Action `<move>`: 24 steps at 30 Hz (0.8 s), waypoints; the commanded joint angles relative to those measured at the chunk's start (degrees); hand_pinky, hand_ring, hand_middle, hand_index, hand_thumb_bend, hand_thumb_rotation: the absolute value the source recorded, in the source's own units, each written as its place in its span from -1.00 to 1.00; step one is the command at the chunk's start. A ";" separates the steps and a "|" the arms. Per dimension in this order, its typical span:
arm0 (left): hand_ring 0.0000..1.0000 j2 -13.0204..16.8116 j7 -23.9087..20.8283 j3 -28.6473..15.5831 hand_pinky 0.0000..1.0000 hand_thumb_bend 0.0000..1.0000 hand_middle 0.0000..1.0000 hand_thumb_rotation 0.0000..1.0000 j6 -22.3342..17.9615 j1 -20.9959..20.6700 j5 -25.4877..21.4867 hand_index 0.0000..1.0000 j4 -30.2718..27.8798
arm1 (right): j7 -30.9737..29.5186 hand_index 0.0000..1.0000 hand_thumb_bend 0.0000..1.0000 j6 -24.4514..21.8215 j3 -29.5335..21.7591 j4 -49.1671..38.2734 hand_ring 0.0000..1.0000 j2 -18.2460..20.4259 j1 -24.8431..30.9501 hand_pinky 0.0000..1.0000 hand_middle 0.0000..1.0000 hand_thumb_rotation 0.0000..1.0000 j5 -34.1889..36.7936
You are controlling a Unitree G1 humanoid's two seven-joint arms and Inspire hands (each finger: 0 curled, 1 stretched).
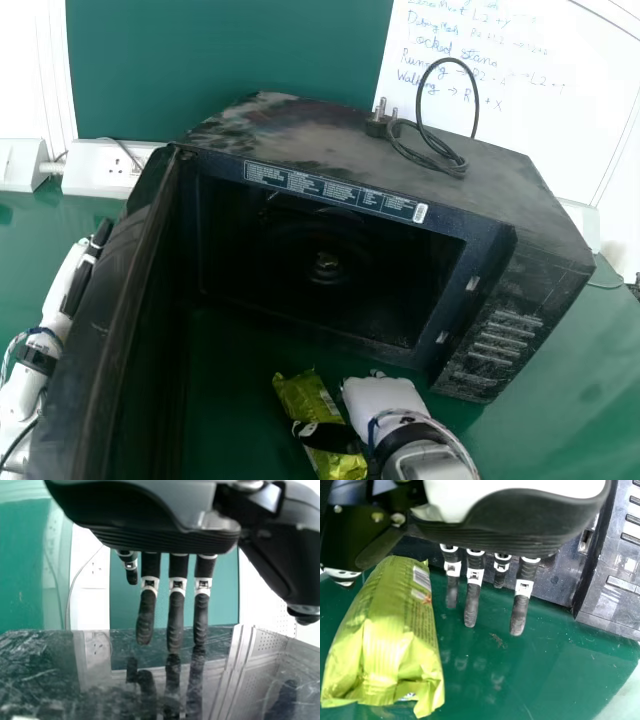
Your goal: Put biscuit inside oven
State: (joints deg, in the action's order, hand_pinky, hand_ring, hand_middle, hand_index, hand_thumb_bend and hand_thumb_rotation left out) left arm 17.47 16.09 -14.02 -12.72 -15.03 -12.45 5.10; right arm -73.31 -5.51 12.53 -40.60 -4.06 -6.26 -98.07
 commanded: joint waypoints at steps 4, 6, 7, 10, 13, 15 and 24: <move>-0.41 -0.11 0.24 0.71 -0.53 0.03 -0.23 -0.88 -0.85 -0.52 0.62 -0.03 0.88 | -4.40 0.66 0.90 1.91 2.80 1.51 0.41 -0.36 2.78 0.05 0.58 0.17 -0.96; -0.41 -0.20 0.05 0.88 -0.53 0.02 -0.23 -0.89 -0.68 -0.50 0.76 -0.03 0.58 | -5.35 0.78 0.88 2.28 3.88 1.23 0.45 0.21 2.63 0.11 0.69 0.19 -2.95; -0.41 -0.27 -0.16 0.96 -0.53 0.02 -0.22 -0.89 -0.38 -0.45 0.85 -0.03 0.28 | -5.81 0.77 0.86 2.22 4.34 1.07 0.51 0.82 2.62 0.15 0.73 0.16 -3.89; -0.40 -0.25 -0.09 1.00 -0.52 0.03 -0.22 -0.88 -0.60 -0.48 0.78 -0.03 0.47 | -5.67 0.81 0.81 1.93 6.10 0.82 0.68 2.67 3.19 0.28 0.80 0.11 -7.43; -0.40 -0.12 -0.30 1.03 -0.52 0.03 -0.22 -0.88 -0.89 -0.58 1.25 -0.03 0.84 | -4.43 0.78 0.77 4.39 8.58 0.12 0.67 1.75 3.84 0.26 0.76 0.13 -9.28; -0.40 -0.16 -0.15 1.01 -0.52 0.03 -0.23 -0.88 -1.07 -0.69 1.21 -0.03 1.02 | -2.85 0.69 0.72 5.97 10.33 -0.69 0.65 0.97 4.85 0.22 0.71 0.19 -10.53; -0.39 -0.11 0.53 0.99 -0.52 0.03 -0.22 -0.88 -1.91 -1.20 0.77 -0.03 2.17 | -1.25 0.64 0.45 11.24 17.23 -1.02 0.58 -0.56 6.92 0.16 0.72 -0.42 -14.74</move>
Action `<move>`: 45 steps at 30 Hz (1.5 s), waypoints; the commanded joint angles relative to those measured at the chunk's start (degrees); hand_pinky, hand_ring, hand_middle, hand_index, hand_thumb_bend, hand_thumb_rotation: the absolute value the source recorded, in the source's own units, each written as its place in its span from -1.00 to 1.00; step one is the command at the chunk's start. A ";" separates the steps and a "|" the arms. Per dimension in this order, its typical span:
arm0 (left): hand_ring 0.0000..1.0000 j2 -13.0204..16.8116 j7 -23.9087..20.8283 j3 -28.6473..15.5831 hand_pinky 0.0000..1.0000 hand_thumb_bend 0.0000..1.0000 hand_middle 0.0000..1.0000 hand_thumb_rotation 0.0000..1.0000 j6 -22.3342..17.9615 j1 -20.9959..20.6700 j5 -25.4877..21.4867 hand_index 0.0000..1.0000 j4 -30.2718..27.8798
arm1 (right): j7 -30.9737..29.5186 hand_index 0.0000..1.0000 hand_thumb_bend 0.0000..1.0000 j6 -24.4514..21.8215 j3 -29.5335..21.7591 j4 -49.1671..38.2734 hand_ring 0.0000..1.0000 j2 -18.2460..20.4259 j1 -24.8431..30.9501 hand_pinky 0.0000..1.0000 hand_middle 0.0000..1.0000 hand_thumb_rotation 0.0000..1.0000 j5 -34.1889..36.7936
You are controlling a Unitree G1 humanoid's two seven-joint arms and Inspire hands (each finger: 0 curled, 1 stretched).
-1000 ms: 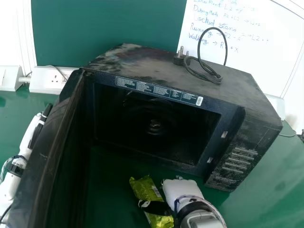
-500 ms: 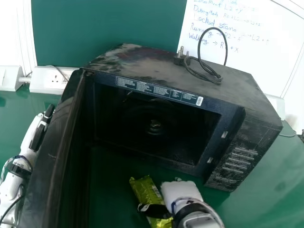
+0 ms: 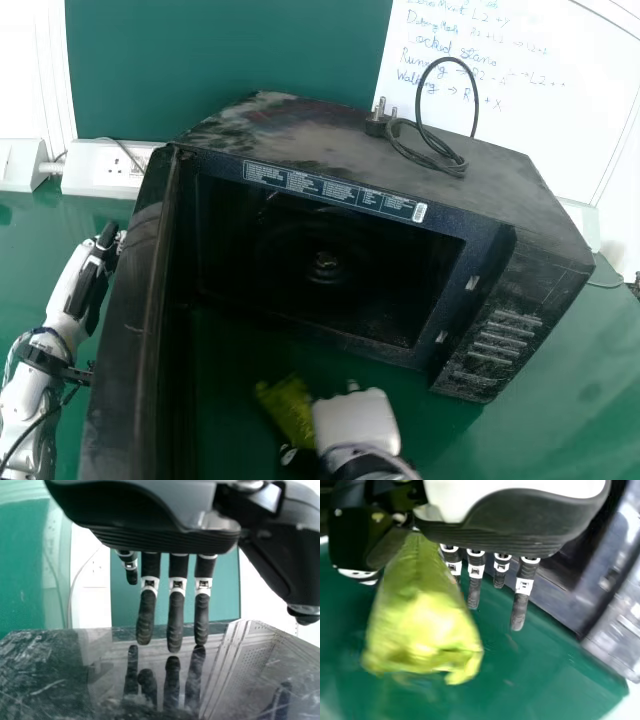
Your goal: Put biscuit inside oven
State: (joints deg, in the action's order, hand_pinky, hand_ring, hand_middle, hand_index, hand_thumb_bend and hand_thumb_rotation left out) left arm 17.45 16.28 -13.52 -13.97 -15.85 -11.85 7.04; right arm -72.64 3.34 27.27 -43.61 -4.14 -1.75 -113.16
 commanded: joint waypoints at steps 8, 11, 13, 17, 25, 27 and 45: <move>-0.39 -0.13 -0.34 0.50 -0.51 0.03 -0.22 -0.87 -0.50 -0.35 0.67 -0.03 0.36 | -2.65 0.64 0.43 1.35 1.49 3.52 0.56 0.89 1.61 0.16 0.71 -0.46 0.22; -0.39 -0.13 -0.58 0.51 -0.51 0.03 -0.22 -0.87 -0.58 -0.33 1.01 -0.03 0.36 | -3.25 0.63 0.37 0.38 0.11 4.45 0.54 2.20 0.88 0.17 0.70 -0.43 0.65; -0.39 -0.14 -0.79 0.54 -0.51 0.03 -0.22 -0.87 -0.14 -0.18 1.15 -0.03 -0.10 | -4.19 0.59 0.42 1.21 -0.86 4.75 0.51 1.61 -0.18 0.15 0.65 -0.20 2.11; -0.39 0.01 -0.54 0.55 -0.51 0.03 -0.22 -0.87 -0.23 -0.14 0.95 -0.03 -0.02 | -5.00 0.40 0.28 1.26 -3.35 5.29 -0.10 1.02 -1.64 -0.31 0.13 -0.72 5.79; -0.40 0.09 -0.51 0.62 -0.51 0.03 -0.22 -0.87 -0.28 -0.18 0.82 -0.03 -0.03 | 2.04 0.36 0.13 -1.59 -6.51 5.03 -0.58 0.51 -0.14 -0.71 -0.06 -1.00 9.60; -0.39 0.14 -0.63 0.68 -0.51 0.03 -0.22 -0.87 -0.27 -0.17 1.03 -0.03 -0.04 | 2.23 0.38 0.13 -1.81 -6.70 5.10 -0.64 0.63 -0.28 -0.76 -0.06 -1.00 9.11; -0.40 -0.35 -0.17 0.78 -0.54 0.02 -0.23 -0.89 -0.79 -0.19 0.04 -0.03 0.08 | 3.37 0.35 0.12 -4.21 -19.83 -0.62 -0.71 -3.56 -6.40 -0.86 -0.06 -1.00 19.62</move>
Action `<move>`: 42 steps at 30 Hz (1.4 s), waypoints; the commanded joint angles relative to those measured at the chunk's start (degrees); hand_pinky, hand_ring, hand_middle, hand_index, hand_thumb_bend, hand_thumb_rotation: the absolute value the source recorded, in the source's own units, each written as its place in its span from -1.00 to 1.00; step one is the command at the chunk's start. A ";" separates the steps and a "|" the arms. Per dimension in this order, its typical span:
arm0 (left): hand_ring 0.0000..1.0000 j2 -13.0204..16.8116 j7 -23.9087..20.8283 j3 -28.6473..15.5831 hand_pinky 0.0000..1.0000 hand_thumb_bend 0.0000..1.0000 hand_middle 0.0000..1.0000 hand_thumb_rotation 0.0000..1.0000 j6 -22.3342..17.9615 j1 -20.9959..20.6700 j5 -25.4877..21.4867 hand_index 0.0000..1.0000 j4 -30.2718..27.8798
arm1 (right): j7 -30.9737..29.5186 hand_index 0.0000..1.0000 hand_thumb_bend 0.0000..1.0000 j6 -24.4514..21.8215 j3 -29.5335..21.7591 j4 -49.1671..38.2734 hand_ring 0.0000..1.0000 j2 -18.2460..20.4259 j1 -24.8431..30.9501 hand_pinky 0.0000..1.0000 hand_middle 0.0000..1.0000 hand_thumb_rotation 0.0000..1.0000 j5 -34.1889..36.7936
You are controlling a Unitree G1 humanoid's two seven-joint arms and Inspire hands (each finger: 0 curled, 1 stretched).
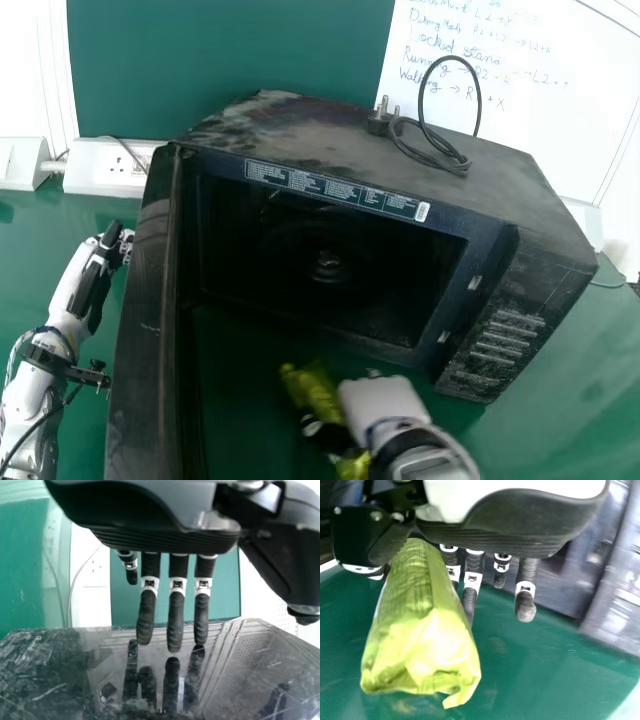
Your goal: Put biscuit inside oven
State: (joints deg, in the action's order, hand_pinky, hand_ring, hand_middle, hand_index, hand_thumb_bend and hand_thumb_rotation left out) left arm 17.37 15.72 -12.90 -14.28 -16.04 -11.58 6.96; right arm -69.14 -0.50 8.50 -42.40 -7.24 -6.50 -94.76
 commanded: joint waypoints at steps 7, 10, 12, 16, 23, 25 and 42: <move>-0.40 -0.24 0.85 0.20 -0.54 0.02 -0.23 -0.89 -1.02 -0.06 -0.45 -0.03 0.63 | -1.34 0.38 0.12 -1.52 -5.24 -2.05 -0.74 -2.13 -7.11 -0.88 -0.06 -1.00 4.25; -0.40 -0.11 0.75 0.19 -0.53 0.02 -0.23 -0.88 -1.10 -0.03 -0.17 -0.03 0.82 | -1.04 0.06 0.07 -1.97 -5.94 -1.33 -0.64 -2.71 -8.59 -0.83 -0.06 -1.00 4.36; -0.40 -0.17 0.85 0.16 -0.53 0.02 -0.23 -0.88 -1.11 -0.05 -0.35 -0.03 0.94 | -1.01 0.00 0.06 -2.06 -6.18 -0.82 -0.64 -3.26 -9.64 -0.82 -0.06 -1.00 4.70; -0.39 -0.22 0.61 0.17 -0.52 0.03 -0.22 -0.88 -0.89 0.00 -0.22 -0.03 0.91 | -0.01 -0.01 0.05 -2.67 -6.31 0.30 -0.73 -3.54 -11.46 -0.89 -0.06 -1.00 5.03; -0.39 -0.28 0.86 0.30 -0.53 0.02 -0.23 -0.89 -1.21 0.04 -0.32 -0.03 0.69 | 4.69 -0.01 0.05 -4.16 -6.73 2.38 -0.76 -4.05 -14.10 -0.90 -0.06 -1.00 7.69; -0.39 -0.34 0.99 0.26 -0.53 0.02 -0.23 -0.89 -0.99 0.15 -0.59 -0.03 0.57 | 5.41 -0.01 0.05 -4.71 -6.55 3.53 -0.76 -4.19 -15.19 -0.90 -0.06 -1.00 7.76; -0.40 -0.69 0.91 0.19 -0.53 0.02 -0.22 -0.89 -1.26 0.78 -0.67 -0.03 -0.06 | 18.43 -0.01 0.06 -8.30 -0.91 18.39 -0.71 -5.31 -22.52 -0.85 -0.06 -1.00 7.72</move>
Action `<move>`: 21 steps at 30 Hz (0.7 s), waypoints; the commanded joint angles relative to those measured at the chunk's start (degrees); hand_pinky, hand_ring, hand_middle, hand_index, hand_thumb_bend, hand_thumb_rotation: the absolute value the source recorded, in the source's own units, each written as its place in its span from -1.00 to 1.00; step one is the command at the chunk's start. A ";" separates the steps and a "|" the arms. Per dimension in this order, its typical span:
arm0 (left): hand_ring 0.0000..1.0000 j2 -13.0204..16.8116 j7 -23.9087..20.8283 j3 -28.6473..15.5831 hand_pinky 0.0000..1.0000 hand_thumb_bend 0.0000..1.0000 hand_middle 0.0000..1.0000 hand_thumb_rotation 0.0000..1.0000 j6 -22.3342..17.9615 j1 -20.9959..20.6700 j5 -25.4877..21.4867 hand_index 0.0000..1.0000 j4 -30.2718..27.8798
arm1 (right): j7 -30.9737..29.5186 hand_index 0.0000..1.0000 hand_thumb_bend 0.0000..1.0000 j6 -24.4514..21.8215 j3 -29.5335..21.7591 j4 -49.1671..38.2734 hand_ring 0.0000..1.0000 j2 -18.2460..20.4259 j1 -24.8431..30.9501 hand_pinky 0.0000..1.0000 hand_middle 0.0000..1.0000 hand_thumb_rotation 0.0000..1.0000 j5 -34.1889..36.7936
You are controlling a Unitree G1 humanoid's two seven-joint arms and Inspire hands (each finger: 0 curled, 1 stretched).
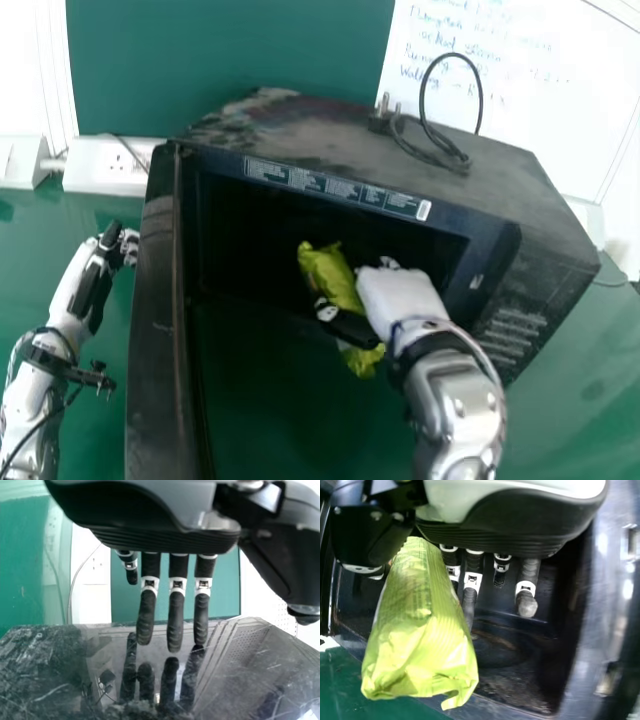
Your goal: Put biscuit inside oven
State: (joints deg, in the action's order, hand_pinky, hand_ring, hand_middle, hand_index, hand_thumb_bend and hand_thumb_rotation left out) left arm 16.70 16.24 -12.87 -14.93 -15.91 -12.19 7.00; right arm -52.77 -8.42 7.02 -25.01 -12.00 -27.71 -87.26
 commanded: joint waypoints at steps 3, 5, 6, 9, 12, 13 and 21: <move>-0.39 -0.01 0.61 -0.01 -0.52 0.02 -0.21 -0.89 -1.75 0.47 0.11 -0.03 1.04 | 5.74 -0.01 0.06 -0.33 1.59 4.07 -0.71 -1.06 -2.30 -0.85 -0.06 -1.00 1.84; -0.39 -0.02 1.02 -0.07 -0.52 0.02 -0.21 -0.89 -2.49 0.34 -0.15 -0.03 1.71 | 7.38 -0.01 0.06 -0.23 2.24 5.60 -0.72 -1.73 -2.91 -0.85 -0.06 -1.00 2.65; -0.39 0.03 1.25 -0.08 -0.53 0.02 -0.21 -0.89 -2.85 0.27 -0.26 -0.03 2.06 | 8.06 -0.01 0.06 -0.26 2.62 6.37 -0.72 -2.06 -3.28 -0.84 -0.06 -1.00 2.88; -0.39 -0.13 1.13 -0.18 -0.52 0.02 -0.21 -0.88 -2.00 0.34 -0.72 -0.03 1.78 | 9.93 -0.01 0.06 -0.74 3.74 9.25 -0.70 -2.37 -4.93 -0.82 -0.06 -1.00 3.78; -0.40 -0.20 0.63 0.04 -0.53 0.02 -0.22 -0.89 -1.97 0.63 -0.10 -0.03 0.79 | 12.61 -0.01 0.06 -0.94 4.58 11.70 -0.68 -2.69 -6.00 -0.80 -0.06 -1.00 4.99; -0.40 -0.22 0.37 0.09 -0.53 0.02 -0.22 -0.89 -1.79 0.74 0.11 -0.03 0.35 | 14.10 -0.01 0.06 -0.84 4.89 12.58 -0.68 -2.89 -6.26 -0.80 -0.06 -1.00 5.44; -0.42 -0.17 -3.80 -0.97 -0.53 0.02 -0.26 -0.89 2.59 1.39 0.89 -0.03 -2.02 | 22.64 -0.02 0.06 -0.99 7.21 20.51 -0.72 -4.95 -9.75 -0.84 -0.06 -1.00 8.62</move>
State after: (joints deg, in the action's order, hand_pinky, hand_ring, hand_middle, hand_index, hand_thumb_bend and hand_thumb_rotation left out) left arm 16.41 13.26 -12.97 -13.30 -15.26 -11.78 5.85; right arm -31.85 -9.07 13.81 -5.40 -16.34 -35.84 -79.35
